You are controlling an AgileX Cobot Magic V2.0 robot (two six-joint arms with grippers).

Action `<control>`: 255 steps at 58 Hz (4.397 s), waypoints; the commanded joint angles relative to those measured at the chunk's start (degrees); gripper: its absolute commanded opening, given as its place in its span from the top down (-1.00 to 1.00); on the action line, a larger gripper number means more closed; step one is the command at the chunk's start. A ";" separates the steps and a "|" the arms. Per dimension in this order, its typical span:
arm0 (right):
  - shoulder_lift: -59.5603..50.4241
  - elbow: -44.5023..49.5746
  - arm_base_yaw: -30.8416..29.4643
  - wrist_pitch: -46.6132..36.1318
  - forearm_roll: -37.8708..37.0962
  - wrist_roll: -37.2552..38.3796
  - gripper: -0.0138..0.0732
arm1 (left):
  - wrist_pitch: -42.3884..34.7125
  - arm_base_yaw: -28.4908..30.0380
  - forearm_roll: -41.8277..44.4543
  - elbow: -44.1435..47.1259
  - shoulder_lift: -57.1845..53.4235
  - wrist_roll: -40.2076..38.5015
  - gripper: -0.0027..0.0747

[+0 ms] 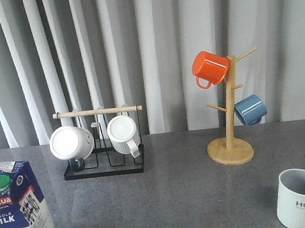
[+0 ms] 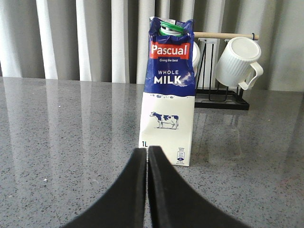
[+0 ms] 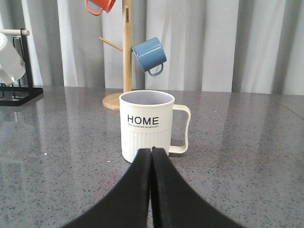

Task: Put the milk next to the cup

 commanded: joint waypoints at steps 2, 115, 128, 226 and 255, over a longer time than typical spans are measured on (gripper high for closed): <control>-0.68 0.01 -0.40 -4.42 -0.60 -0.43 0.70 | -4.13 -0.35 -0.40 -1.07 -0.56 -0.56 0.95; 35.79 -22.77 -0.40 -5.79 10.11 -7.82 0.70 | -16.27 -0.35 -2.89 -23.96 36.13 -4.80 0.95; 41.69 -22.77 -0.40 -6.55 10.16 -7.97 0.60 | -16.23 -0.35 -2.89 -23.96 36.07 -4.41 0.95; 54.57 -22.77 -0.45 -21.30 21.03 -29.48 -0.26 | -21.09 -8.18 -2.94 -23.96 47.39 1.13 -0.51; 68.37 -22.57 -13.16 -30.57 -5.63 -1.32 -0.26 | -21.09 -8.18 -2.94 -23.96 47.39 1.13 -0.51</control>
